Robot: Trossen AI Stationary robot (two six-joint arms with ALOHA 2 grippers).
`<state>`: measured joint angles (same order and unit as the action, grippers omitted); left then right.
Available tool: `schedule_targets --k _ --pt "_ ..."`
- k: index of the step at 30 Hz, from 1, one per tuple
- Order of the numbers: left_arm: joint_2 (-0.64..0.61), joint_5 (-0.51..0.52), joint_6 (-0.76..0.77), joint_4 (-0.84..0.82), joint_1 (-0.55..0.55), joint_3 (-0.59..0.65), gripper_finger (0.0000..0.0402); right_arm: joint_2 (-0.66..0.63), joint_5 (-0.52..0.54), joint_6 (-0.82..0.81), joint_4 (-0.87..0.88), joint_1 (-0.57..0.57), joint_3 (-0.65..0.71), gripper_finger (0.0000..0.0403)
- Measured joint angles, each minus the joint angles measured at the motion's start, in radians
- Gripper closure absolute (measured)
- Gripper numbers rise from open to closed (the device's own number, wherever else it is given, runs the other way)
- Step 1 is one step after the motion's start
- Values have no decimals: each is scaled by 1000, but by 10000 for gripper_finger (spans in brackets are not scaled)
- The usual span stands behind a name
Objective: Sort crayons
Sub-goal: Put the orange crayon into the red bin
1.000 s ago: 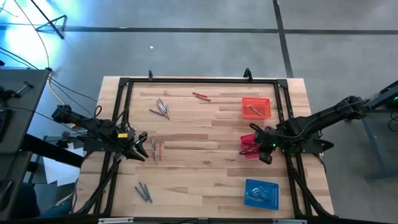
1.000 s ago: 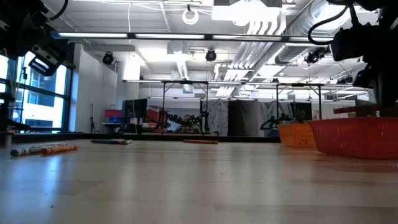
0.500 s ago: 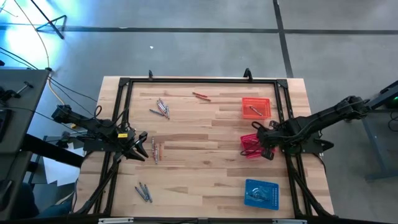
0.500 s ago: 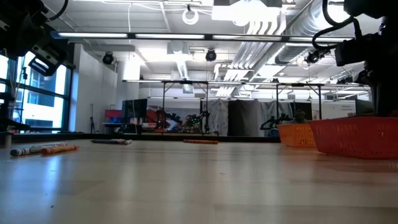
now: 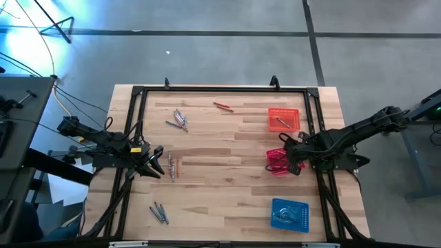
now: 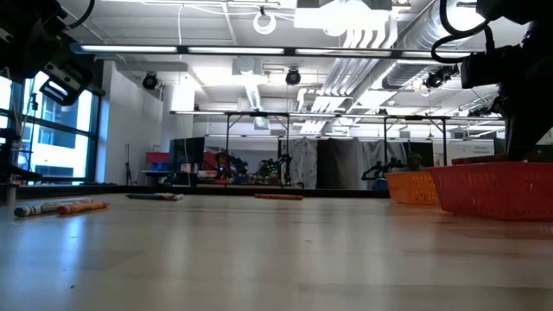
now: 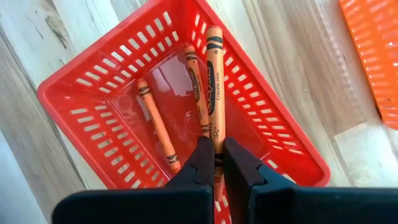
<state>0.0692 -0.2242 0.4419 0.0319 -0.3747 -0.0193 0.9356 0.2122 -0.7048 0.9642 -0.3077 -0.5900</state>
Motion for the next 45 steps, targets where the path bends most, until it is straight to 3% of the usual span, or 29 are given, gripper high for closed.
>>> schedule_targets --k 13,27,35,45 --pt "0 0 0 0 0 0 316 0 46 -205 0 0 0 402" --pt "0 0 0 0 0 0 316 0 68 -218 0 0 0 402" --pt "0 0 0 0 0 0 316 0 67 -316 0 0 0 400" --pt "0 0 0 0 0 0 316 0 66 -317 0 0 0 322"
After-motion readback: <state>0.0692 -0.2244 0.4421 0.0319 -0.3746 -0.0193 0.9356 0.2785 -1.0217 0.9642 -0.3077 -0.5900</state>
